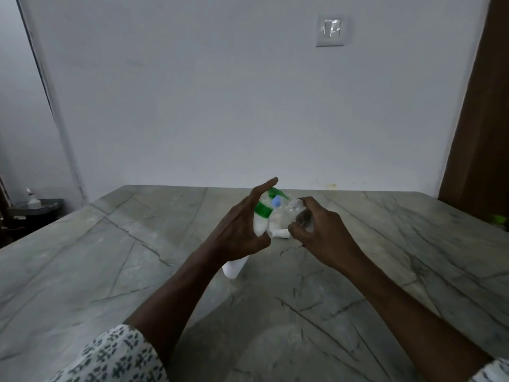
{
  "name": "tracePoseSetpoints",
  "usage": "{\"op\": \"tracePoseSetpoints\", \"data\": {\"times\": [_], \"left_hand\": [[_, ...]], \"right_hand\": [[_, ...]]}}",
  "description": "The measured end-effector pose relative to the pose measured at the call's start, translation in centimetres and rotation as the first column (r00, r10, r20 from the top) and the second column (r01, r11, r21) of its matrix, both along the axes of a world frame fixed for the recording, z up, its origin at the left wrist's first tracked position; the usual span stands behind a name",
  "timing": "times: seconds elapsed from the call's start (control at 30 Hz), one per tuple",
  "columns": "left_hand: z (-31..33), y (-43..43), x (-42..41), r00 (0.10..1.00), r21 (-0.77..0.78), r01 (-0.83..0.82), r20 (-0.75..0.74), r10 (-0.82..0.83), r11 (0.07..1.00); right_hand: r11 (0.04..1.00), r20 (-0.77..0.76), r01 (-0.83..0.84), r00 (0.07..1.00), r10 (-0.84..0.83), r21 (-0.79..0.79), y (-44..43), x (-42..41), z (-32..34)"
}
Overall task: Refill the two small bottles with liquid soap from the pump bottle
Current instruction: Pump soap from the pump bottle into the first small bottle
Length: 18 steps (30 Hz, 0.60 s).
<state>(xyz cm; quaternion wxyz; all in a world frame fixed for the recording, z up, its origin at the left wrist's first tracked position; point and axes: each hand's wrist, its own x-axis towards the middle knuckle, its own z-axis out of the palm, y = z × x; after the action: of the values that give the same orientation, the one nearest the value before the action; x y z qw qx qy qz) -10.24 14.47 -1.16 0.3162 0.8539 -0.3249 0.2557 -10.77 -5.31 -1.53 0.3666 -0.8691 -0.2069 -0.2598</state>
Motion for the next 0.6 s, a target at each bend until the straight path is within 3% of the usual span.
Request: {"op": "tracePoseSetpoints", "data": {"times": [0.6], "left_hand": [[-0.5,-1.0,-0.3,0.996,-0.192,-0.066,0.041,0.075,0.979]], "right_hand": [[1.0,0.034,-0.029,0.999,0.029,-0.005,1.1,-0.2,0.1]]}}
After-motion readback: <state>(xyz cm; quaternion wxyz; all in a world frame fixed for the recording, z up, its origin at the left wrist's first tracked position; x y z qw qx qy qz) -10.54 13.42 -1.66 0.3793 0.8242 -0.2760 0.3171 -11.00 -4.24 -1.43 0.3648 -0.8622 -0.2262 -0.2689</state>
